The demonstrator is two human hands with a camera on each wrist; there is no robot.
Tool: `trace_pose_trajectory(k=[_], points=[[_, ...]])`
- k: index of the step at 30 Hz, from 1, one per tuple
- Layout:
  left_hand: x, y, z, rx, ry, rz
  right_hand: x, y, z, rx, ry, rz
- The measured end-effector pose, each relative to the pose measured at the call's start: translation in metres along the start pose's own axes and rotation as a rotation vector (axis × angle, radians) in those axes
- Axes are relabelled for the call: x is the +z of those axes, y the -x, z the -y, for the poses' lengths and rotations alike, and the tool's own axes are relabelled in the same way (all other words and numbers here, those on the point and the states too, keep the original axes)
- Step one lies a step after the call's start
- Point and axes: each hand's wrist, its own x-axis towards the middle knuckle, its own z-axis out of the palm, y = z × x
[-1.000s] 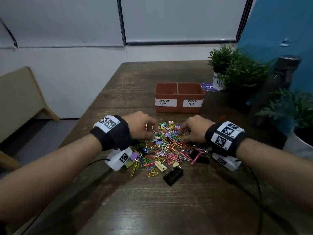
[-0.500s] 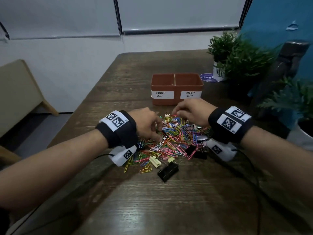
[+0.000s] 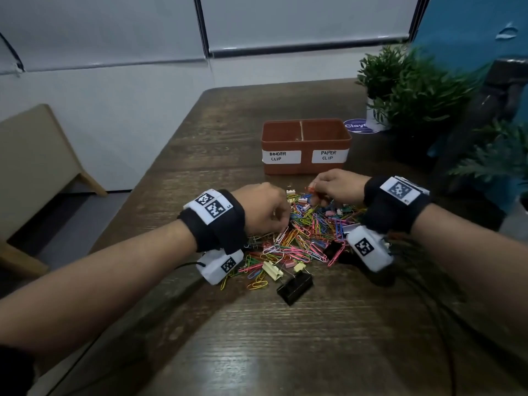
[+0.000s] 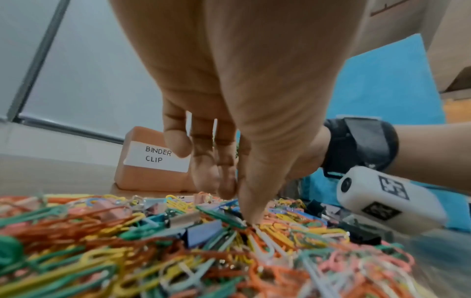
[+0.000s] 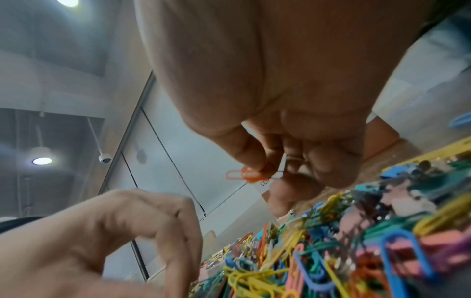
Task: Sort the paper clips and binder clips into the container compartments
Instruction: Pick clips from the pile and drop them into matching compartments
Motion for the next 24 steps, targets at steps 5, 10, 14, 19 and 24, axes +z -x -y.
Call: trace_pose_trajectory(k=[5,10,14,19,24], points=[[-0.01,0.002,0.004,-0.047,0.14,-0.021,0.005,0.005,0.004,-0.023,0.124,-0.106],[-0.008,-0.004,-0.012,-0.093,-0.062,0.149,0.004,0.006,0.003,-0.067,0.385,-0.154],[-0.007,-0.007,-0.017,-0.135,-0.01,0.143,0.002,0.005,0.003,-0.116,0.409,-0.1],[-0.009,-0.002,-0.009,-0.141,0.04,0.036,-0.001,0.008,-0.002,-0.171,0.484,-0.101],[-0.026,0.004,0.015,-0.202,0.101,-0.194,-0.006,0.014,-0.001,-0.167,0.534,-0.192]])
